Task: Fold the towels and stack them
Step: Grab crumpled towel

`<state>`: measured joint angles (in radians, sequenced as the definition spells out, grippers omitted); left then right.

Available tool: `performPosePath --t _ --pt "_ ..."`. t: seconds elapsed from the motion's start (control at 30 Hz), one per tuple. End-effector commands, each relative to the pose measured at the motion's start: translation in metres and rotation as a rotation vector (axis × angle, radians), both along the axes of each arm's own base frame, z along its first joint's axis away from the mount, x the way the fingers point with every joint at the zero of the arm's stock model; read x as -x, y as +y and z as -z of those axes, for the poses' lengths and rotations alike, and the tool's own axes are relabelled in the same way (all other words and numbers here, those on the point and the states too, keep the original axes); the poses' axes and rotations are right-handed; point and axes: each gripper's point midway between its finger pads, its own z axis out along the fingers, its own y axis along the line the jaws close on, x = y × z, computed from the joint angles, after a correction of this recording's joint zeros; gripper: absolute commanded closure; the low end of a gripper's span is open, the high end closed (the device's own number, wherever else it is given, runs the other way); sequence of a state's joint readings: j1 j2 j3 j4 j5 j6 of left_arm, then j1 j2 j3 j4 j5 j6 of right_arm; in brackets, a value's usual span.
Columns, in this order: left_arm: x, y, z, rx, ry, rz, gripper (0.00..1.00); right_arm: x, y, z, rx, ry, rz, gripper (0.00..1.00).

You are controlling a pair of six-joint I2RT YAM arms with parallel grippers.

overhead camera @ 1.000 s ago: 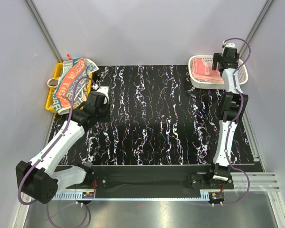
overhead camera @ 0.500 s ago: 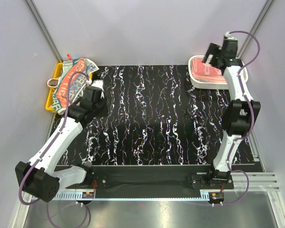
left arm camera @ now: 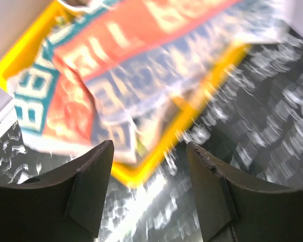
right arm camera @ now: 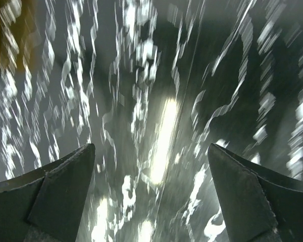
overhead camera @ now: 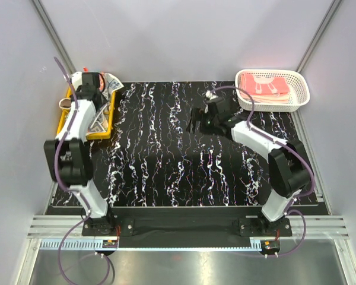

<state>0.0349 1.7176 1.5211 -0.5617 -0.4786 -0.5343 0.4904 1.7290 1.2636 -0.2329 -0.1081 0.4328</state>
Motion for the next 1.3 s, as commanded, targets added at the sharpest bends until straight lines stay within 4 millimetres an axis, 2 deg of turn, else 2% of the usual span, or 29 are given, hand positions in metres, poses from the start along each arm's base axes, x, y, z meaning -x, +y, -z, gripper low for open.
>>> performPosePath --t 0.0,0.07,0.1,0.2,0.27,0.33,0.57,0.73,0.8,0.83,0.93,1.0,1.13,1.27 --pt "-0.031 0.043 0.006 0.009 -0.023 -0.120 0.35 0.026 0.024 -0.029 -0.083 -0.063 -0.040 0.00" --pt "-0.038 0.049 0.016 0.004 0.004 -0.118 0.35 0.040 0.026 -0.018 -0.084 -0.045 -0.057 0.00" --pt "-0.040 0.054 0.029 0.012 0.026 -0.122 0.35 0.043 0.026 -0.015 -0.085 -0.042 -0.061 0.00" --pt "-0.042 0.062 0.044 0.031 0.046 -0.127 0.39 0.046 0.023 -0.003 -0.064 -0.030 -0.070 0.00" --pt "-0.044 0.064 0.052 0.045 0.050 -0.128 0.45 0.048 0.023 0.000 -0.058 -0.027 -0.078 0.00" --pt "-0.045 0.065 0.063 0.070 0.058 -0.121 0.47 0.050 0.024 0.000 -0.070 -0.024 -0.087 0.00" --pt "-0.045 0.061 0.077 0.116 0.070 -0.129 0.57 0.052 0.029 0.004 -0.083 -0.008 -0.108 0.00" --pt "-0.046 0.059 0.087 0.135 0.084 -0.132 0.57 0.054 0.029 0.005 -0.082 -0.007 -0.117 0.00" --pt "-0.047 0.056 0.089 0.147 0.079 -0.124 0.61 0.053 0.028 0.006 -0.077 -0.007 -0.112 0.00" --pt "-0.048 0.055 0.089 0.150 0.077 -0.123 0.69 0.053 0.027 0.007 -0.074 -0.007 -0.111 0.00" --pt "-0.049 0.054 0.084 0.158 0.060 -0.121 0.77 0.053 0.027 0.007 -0.073 -0.008 -0.113 0.00" --pt "-0.048 0.054 0.080 0.162 0.051 -0.123 0.79 0.053 0.027 0.009 -0.067 -0.005 -0.112 0.00" --pt "-0.049 0.055 0.051 0.143 -0.003 -0.113 0.80 0.052 0.026 0.011 -0.061 -0.003 -0.110 0.00" --pt "-0.047 0.056 0.030 0.128 -0.037 -0.106 0.88 0.051 0.027 0.016 -0.055 0.006 -0.108 0.00"
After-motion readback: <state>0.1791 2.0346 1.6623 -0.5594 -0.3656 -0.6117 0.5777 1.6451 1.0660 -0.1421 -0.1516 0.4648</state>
